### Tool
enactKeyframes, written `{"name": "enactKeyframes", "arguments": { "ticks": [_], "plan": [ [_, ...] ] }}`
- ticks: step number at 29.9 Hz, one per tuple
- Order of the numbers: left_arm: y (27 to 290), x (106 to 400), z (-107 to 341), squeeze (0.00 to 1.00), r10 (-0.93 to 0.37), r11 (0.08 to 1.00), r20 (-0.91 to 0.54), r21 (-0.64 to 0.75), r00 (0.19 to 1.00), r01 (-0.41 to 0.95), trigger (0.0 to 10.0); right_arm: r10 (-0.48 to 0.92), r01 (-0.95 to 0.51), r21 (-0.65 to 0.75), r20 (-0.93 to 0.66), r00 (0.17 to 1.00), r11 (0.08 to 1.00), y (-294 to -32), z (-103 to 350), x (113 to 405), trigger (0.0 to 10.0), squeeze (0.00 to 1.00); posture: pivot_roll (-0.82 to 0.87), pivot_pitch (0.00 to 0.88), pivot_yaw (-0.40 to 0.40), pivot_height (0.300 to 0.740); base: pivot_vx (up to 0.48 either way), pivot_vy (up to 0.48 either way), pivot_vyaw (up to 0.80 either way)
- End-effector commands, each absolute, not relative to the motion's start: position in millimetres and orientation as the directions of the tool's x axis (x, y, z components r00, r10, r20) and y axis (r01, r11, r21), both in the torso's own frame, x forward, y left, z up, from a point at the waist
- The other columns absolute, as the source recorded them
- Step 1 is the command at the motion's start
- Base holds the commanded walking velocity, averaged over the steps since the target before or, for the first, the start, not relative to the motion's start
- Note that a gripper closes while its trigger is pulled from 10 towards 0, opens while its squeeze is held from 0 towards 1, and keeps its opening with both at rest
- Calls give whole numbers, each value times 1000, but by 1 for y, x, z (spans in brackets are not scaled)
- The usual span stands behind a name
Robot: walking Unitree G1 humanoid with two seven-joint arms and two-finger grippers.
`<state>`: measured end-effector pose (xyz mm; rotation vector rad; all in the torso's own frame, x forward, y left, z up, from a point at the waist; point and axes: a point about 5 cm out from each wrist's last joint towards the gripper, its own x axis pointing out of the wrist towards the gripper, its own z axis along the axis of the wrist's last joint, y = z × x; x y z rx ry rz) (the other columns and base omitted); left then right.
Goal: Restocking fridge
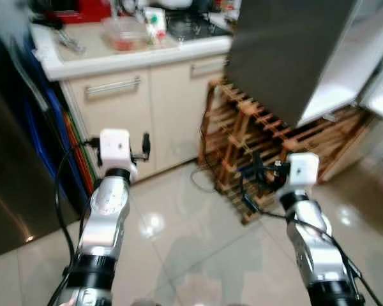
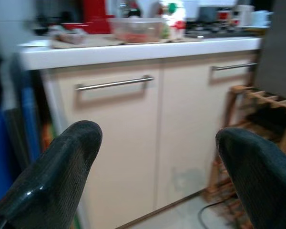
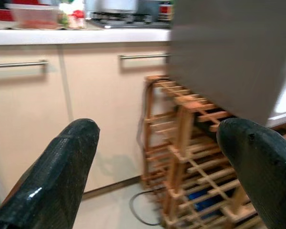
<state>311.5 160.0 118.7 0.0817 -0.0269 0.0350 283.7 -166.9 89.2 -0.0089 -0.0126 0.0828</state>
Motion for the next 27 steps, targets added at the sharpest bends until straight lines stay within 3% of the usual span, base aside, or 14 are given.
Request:
{"name": "enactKeyframes", "arguments": {
  "ticks": [1,15,21,27],
  "plan": [
    [149,314,119,0,-7,997,29,76,1000,5,10000,56,-55,-30,27,998,998,-175,93,285,10000,0,-28,0,-16,740,0,-345,606],
    [147,310,113,0,8,999,-1,54,1000,-8,10000,90,-88,-67,32,995,994,-170,95,289,10000,0,-27,0,-19,740,0,-49,577],
    [156,305,114,0,-4,998,31,68,1000,2,10000,91,-87,-81,44,995,993,-165,98,288,10000,0,-26,0,-21,740,0,0,0],
    [177,280,107,0,-51,999,28,5,998,51,10000,33,-33,-66,10,999,997,-179,89,267,10000,0,-33,0,-23,740,0,0,0]
  ]
}}
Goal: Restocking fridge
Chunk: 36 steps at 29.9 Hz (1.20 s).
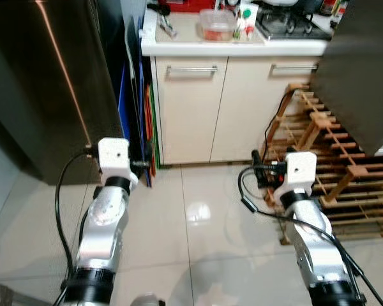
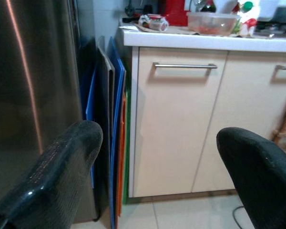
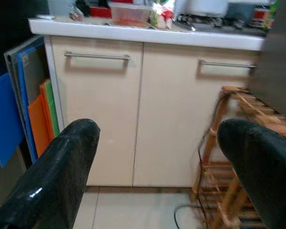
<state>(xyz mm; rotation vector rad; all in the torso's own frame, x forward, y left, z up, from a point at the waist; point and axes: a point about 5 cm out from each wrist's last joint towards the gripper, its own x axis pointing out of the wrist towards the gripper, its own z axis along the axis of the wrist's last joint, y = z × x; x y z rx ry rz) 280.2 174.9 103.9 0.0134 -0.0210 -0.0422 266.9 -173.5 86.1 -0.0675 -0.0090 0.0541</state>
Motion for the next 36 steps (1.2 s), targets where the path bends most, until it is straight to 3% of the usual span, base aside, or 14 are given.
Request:
{"name": "enactKeyframes", "arguments": {
  "ticks": [1,4,9,18,36],
  "plan": [
    [176,277,103,0,-70,997,-1,12,998,70,10000,36,-36,-69,-2,999,997,-180,87,263,10000,0,-33,0,-22,740,0,0,0],
    [168,271,99,0,-141,990,-36,-6,989,141,10000,21,-23,-77,-20,1000,997,-183,85,255,10000,0,-34,0,-24,740,0,0,0],
    [150,273,112,0,-235,972,35,4,971,235,10000,-3,1,-81,-20,1000,997,-185,87,256,10000,0,-44,0,-19,740,190,0,0],
    [145,285,114,0,-222,975,33,-8,974,222,10000,13,-13,-93,2,1000,996,-182,95,275,10000,0,-48,0,-16,740,480,0,0],
    [133,293,115,0,-206,978,45,-13,978,207,10000,15,-14,-83,9,1000,996,-177,94,283,10000,0,-52,0,-11,740,480,0,0]
  ]
}}
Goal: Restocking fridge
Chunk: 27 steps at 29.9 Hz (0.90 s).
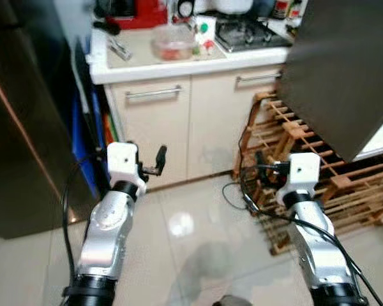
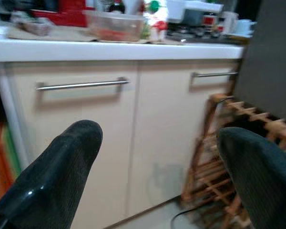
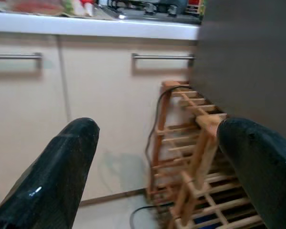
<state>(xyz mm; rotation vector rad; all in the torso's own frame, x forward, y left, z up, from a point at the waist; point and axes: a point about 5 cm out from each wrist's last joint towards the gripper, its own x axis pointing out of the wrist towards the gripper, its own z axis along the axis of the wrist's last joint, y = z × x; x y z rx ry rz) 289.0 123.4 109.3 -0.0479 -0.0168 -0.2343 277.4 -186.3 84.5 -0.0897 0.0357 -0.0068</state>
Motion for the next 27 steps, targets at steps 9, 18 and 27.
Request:
{"name": "enactKeyframes", "arguments": {
  "ticks": [9,18,27],
  "plan": [
    [129,300,123,0,-210,978,75,-8,975,211,10000,21,-17,-93,45,999,995,-176,103,295,10000,0,-46,0,-11,740,480,0,0],
    [131,298,117,0,-170,985,51,-25,984,172,10000,45,-40,-98,53,998,994,-169,103,296,10000,0,-40,0,-14,740,480,0,500],
    [128,302,121,0,-182,983,60,-5,981,183,10000,34,-31,-78,35,999,996,-170,99,296,10000,0,-41,0,-11,740,480,0,326]
  ]
}}
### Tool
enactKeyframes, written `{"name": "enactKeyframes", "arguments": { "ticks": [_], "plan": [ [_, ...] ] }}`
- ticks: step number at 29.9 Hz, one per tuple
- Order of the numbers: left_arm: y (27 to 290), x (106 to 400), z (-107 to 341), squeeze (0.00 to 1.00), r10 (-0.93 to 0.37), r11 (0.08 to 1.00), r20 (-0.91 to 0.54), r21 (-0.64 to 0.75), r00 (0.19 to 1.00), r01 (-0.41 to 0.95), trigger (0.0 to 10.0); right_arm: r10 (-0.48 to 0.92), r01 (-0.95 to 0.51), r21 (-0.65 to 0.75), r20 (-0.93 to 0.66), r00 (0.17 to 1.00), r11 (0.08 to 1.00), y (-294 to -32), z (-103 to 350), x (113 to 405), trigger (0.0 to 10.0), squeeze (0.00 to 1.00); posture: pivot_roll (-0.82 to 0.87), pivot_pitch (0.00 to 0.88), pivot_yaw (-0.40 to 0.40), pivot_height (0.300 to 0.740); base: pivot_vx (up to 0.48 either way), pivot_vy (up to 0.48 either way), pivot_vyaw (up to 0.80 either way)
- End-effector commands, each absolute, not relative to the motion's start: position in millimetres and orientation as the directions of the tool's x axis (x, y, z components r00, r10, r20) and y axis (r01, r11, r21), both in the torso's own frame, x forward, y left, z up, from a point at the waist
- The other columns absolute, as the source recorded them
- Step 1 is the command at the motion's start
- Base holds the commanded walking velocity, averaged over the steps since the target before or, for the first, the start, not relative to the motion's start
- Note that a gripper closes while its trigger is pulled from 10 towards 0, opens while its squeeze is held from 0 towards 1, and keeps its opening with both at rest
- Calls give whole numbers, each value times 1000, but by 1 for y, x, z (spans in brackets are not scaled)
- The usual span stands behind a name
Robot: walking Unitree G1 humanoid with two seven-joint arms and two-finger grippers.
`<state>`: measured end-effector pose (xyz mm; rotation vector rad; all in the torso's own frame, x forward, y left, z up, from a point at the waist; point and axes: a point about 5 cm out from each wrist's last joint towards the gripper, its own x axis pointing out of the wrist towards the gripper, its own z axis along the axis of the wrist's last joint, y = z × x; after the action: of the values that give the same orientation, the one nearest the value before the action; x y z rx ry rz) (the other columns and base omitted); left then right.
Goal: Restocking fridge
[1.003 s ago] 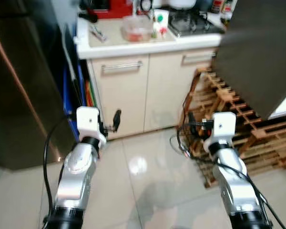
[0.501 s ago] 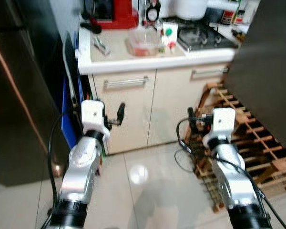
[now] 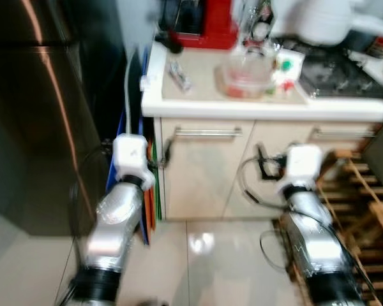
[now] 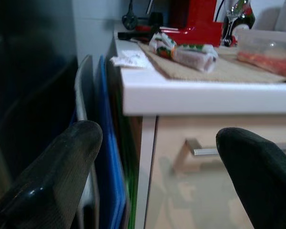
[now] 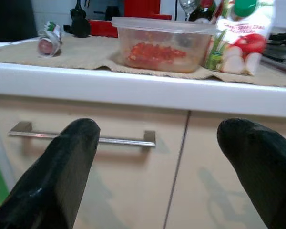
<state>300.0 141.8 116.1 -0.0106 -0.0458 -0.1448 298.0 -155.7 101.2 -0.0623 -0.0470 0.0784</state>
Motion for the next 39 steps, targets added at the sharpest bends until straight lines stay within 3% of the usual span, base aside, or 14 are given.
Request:
{"name": "enactKeyframes", "arguments": {
  "ticks": [1,8,19,30,39],
  "plan": [
    [127,303,121,0,-187,982,63,-2,980,188,10000,34,-31,-80,40,999,996,-170,100,296,10000,0,-43,0,-9,740,480,0,0],
    [127,300,129,0,-204,978,115,-6,972,206,10000,21,-12,-113,82,996,994,-172,105,294,10000,0,-33,0,-20,740,480,0,0],
    [143,303,121,0,-123,992,61,2,990,123,10000,58,-47,-109,101,993,993,-162,104,274,10000,0,-33,0,-30,740,0,0,0],
    [138,320,152,0,-132,991,148,29,980,129,10000,19,8,-118,221,975,993,-165,132,290,10000,0,-27,0,-23,740,0,0,0],
    [125,312,152,0,-204,979,162,47,965,199,10000,-1,43,-125,313,950,991,-168,160,299,10000,0,-32,0,-16,740,0,0,0]
  ]
}}
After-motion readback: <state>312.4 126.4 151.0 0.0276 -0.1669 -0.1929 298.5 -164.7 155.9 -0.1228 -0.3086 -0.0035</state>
